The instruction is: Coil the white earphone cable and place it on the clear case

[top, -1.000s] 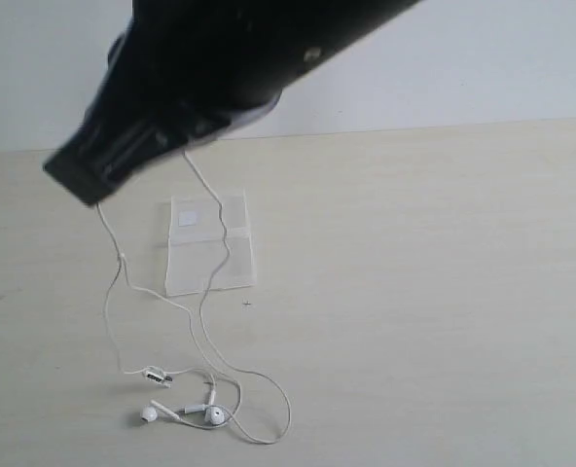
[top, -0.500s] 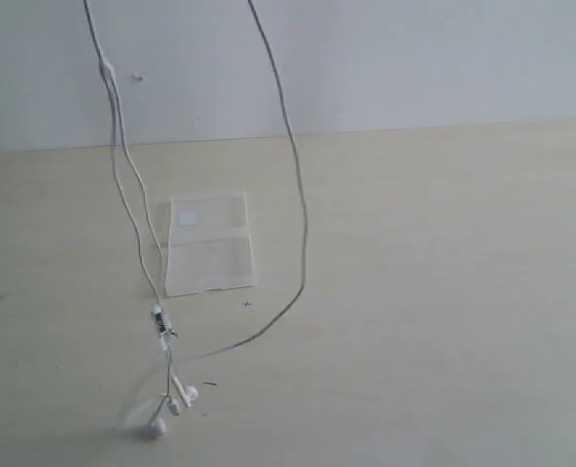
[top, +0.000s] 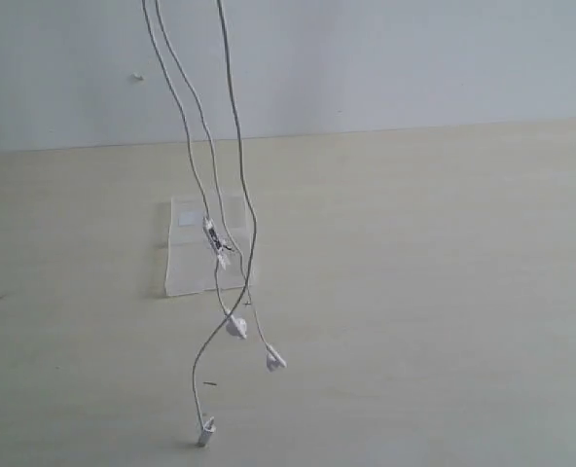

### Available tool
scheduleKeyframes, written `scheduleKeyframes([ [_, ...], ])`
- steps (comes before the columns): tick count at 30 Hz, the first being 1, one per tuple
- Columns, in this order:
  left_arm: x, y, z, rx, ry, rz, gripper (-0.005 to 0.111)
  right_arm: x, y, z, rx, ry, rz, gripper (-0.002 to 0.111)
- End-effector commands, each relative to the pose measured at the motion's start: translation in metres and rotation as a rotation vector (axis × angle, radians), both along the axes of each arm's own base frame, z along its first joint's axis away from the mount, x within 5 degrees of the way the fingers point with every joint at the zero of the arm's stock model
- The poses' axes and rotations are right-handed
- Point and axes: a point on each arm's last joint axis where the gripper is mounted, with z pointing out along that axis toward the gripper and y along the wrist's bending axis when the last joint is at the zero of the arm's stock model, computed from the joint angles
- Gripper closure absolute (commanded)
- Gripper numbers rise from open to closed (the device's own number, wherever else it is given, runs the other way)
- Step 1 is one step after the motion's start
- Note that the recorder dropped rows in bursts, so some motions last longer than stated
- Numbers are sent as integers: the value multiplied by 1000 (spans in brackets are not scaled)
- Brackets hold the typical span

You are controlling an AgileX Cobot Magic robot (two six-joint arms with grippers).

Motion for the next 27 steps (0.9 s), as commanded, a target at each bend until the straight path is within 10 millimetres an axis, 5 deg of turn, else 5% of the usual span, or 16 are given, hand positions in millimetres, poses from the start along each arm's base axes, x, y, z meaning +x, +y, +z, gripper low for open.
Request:
scheduleKeyframes([
  [1, -3, -1, 3, -18, -11, -6, 107, 1, 0, 11, 106, -47, -16, 108],
  [7, -3, -1, 3, -18, -10, -6, 102, -1, 1, 19, 203, -52, 10, 108],
  [16, -3, -1, 3, -17, -10, -5, 49, -1, 7, 16, 219, -2, 39, 108],
  [27, -26, -1, 30, 42, -162, 53, 46, 3, 26, -3, 93, 54, 117, 108],
])
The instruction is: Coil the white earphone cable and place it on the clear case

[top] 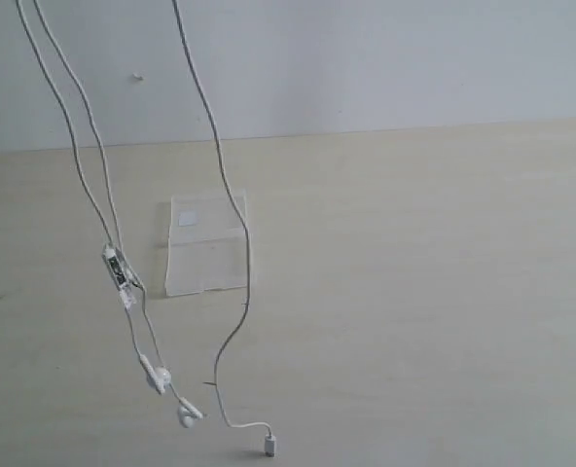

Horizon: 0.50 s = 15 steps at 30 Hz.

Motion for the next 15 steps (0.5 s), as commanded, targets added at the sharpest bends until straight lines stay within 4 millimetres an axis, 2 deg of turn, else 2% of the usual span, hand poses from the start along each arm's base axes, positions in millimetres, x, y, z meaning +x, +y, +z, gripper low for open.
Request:
scheduleKeyframes([
  [1, -21, -1, 22, 23, -116, 30, 46, 0, 9, -10, -70, 14, 57, 108],
  [5, -35, 2, 24, 100, -137, 100, 46, 0, 20, -17, -94, 32, 135, 108],
  [7, -40, 7, 19, 149, -122, 170, 46, 2, 34, -23, -75, 60, 191, 108],
  [11, -35, 9, 8, 185, -101, 152, 46, 7, 49, -31, -70, 79, 233, 108],
  [15, -19, 17, -6, 233, -95, 235, 46, 10, 57, -36, -65, 86, 260, 108],
])
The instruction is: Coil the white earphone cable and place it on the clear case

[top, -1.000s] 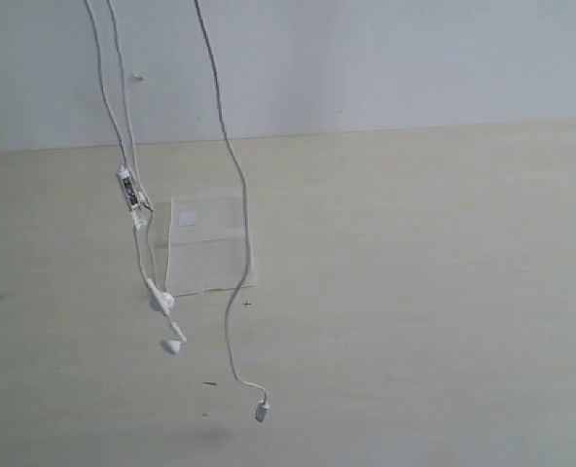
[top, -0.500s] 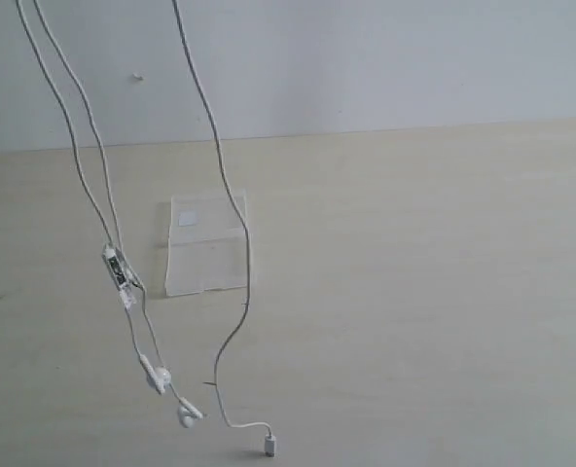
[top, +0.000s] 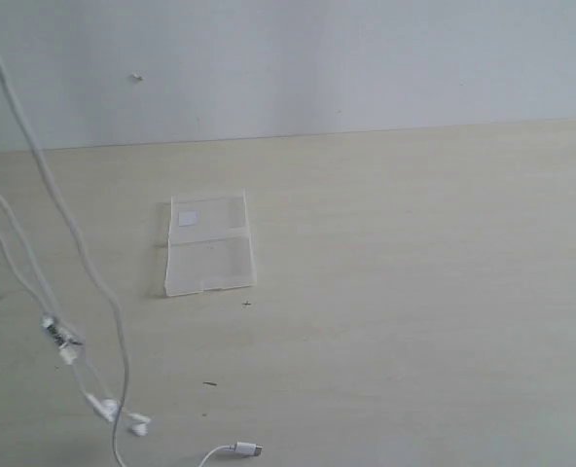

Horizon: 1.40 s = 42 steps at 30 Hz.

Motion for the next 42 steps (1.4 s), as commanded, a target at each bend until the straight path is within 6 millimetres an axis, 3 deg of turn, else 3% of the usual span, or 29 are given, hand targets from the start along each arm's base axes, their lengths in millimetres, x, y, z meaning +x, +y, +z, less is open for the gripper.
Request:
scheduleKeyframes([
  [1, 13, 5, -10, 8, -11, 60, 46, -1, 4, 3, 38, -14, 24, 108],
  [4, 17, 2, -17, -16, 1, 37, 46, -1, 4, 4, 52, -17, 24, 108],
  [22, 28, -4, 1, -171, -139, -8, 47, -7, 4, -2, -10, -11, 93, 108],
  [29, 34, -9, 4, -250, -132, -49, 69, -8, 4, -1, -8, -14, 107, 108],
  [39, 46, -10, 2, -258, -118, -51, 73, -9, 4, -3, -20, -13, 115, 108],
  [42, 43, -8, 6, -265, -154, -34, 89, -8, 4, -3, -21, -14, 113, 108],
])
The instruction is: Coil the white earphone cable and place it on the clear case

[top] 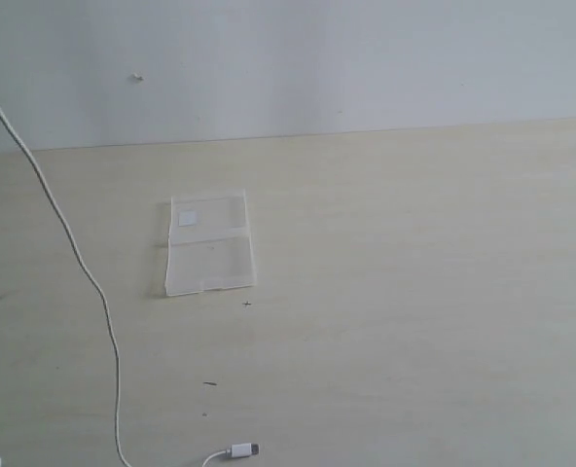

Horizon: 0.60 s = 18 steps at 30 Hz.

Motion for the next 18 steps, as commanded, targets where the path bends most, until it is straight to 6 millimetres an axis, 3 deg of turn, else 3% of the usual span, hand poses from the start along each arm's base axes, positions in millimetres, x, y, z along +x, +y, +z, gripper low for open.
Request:
scheduleKeyframes([
  [1, -4, 2, 6, -30, -55, 22, 97, -2, -1, 3, 10, -10, 6, 108],
  [3, -5, 2, 8, -34, -72, 33, 106, -2, -1, 3, 8, -10, 7, 108],
  [12, -8, 3, 11, -7, -119, 38, 107, 0, -1, 3, 8, -25, -11, 107],
  [18, -14, 4, 21, -8, -158, 40, 107, 3, -2, 2, -4, -39, -35, 88],
])
